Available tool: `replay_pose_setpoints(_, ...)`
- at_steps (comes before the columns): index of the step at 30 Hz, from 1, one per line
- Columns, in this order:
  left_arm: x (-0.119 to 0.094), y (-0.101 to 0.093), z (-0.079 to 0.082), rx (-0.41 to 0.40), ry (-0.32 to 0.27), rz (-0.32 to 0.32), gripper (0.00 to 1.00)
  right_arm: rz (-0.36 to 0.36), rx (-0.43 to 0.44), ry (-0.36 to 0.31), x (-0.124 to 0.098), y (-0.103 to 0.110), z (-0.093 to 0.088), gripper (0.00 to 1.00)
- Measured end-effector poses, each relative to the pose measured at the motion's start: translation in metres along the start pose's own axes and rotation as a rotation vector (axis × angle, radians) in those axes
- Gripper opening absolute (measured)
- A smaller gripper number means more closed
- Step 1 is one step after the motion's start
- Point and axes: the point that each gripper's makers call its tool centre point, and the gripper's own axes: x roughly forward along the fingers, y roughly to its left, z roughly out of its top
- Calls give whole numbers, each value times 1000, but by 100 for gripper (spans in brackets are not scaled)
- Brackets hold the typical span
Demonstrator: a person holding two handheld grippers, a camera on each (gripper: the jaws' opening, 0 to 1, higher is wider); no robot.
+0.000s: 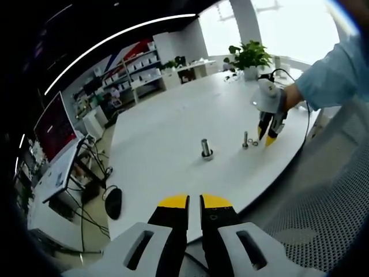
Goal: Place the washer onto the threaded stud by aligning its center hole with the stud, sliding it down to the base, and recovering from edge contact or off-axis alignment until the washer reaches the visible bottom stop.
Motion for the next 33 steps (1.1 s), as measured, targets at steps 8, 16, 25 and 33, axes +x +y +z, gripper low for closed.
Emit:
replay_pose_setpoints(8,0,0,-1,-2,7,4,5,-10,28,-77,3,0,12,22)
replay_pose_setpoints(16,1,-2,-5,5,30,-5,5,-3,13,-76,4,-3,20,22)
replay_pose_setpoints(25,1,-1,-4,3,28,-2,5,-28,-11,-96,6,-5,22,15)
replay_pose_setpoints(33,1,-2,-5,4,34,-5,5,-25,-7,-76,6,-6,23,15)
